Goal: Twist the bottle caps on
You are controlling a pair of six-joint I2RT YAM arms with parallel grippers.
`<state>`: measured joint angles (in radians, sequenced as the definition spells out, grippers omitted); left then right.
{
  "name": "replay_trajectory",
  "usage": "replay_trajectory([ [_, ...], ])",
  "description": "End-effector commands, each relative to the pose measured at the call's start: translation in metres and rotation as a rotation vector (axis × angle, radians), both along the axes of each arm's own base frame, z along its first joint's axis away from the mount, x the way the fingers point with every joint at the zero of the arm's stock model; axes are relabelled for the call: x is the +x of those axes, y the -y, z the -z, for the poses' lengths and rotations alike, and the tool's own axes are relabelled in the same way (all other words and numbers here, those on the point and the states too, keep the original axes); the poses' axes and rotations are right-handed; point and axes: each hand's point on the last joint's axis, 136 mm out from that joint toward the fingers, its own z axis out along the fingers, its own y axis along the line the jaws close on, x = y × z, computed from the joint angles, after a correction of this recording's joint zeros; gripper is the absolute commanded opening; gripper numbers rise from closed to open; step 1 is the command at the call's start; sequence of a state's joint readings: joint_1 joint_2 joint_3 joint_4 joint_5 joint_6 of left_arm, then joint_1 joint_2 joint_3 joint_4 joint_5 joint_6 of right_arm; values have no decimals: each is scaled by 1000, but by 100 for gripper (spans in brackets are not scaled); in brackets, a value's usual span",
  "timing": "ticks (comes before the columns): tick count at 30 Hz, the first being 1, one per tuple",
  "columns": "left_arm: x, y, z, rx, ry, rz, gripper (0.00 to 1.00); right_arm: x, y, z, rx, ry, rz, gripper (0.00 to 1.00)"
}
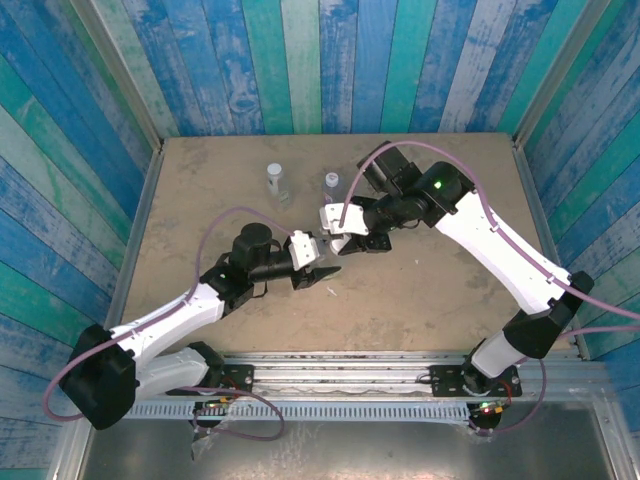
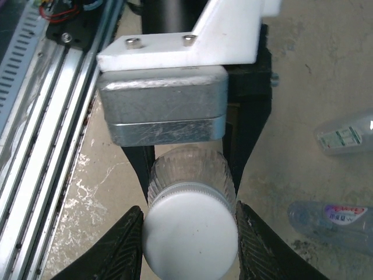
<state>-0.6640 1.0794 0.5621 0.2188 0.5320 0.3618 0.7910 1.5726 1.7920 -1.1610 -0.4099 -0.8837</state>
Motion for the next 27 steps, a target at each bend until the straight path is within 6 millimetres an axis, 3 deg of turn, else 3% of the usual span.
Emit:
replay_trajectory([
  [1,25,-3,-51,-99,136,-115,57,15,1,7,-18,-75,217,22],
  [7,64,-25,-65,-95,244,-355,56,56,5,11,25,-194,709,22],
  [11,73,-26,-67,-69,277,-392,57,69,12,18,73,-348,1038,22],
  [13,74,-24,-67,-59,285,-381,57,67,13,21,85,-422,1123,27],
  [17,68,-20,-65,-53,282,-345,57,60,6,13,102,-435,1035,38],
  [22,61,-23,-59,-34,254,-328,56,51,7,-8,114,-264,755,60],
  [27,45,-28,-52,16,334,-273,56,18,14,-23,149,-13,324,73],
])
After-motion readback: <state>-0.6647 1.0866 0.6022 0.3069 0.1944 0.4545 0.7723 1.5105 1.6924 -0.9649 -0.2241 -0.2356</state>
